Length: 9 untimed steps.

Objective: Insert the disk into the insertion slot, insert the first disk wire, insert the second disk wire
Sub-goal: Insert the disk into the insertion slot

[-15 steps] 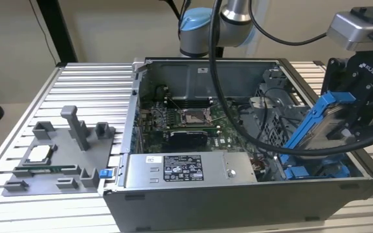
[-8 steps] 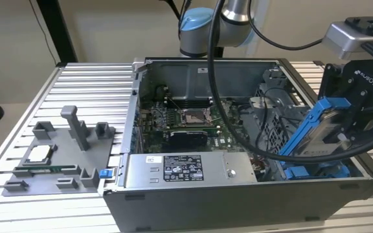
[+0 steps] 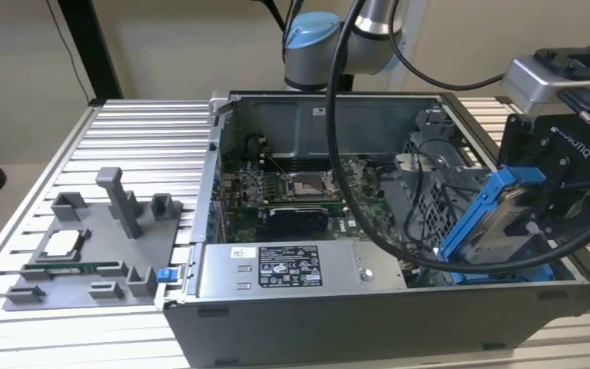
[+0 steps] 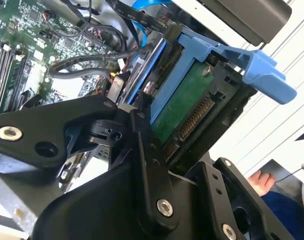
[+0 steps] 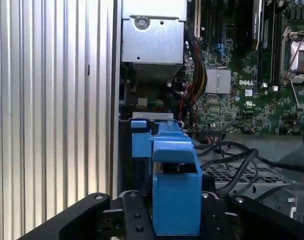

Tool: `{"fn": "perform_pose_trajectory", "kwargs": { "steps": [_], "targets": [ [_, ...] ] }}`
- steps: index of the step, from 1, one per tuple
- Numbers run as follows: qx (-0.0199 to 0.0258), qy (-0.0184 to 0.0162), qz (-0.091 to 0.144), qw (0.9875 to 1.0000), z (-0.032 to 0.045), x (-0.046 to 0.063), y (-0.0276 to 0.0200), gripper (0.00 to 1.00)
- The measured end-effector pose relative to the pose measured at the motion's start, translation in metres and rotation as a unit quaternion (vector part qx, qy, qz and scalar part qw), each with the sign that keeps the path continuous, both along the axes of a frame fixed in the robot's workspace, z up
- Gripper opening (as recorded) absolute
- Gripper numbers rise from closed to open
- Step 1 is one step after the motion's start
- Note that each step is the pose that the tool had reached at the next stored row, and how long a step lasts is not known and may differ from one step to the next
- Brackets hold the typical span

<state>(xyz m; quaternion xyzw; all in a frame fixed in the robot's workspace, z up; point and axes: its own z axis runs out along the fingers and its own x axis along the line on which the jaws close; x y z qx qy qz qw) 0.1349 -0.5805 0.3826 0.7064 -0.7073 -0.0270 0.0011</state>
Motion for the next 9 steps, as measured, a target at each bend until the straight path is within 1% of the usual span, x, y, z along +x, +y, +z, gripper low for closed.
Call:
{"fn": "perform_pose_trajectory", "kwargs": {
  "steps": [7, 9],
  "targets": [
    [0.0, -0.0001, 0.0, 1.0, -0.0127, 0.0, 0.0, 0.0],
    [0.0001, -0.0002, 0.0, 1.0, -0.0142, 0.0, 0.0, 0.0]
  ]
}}
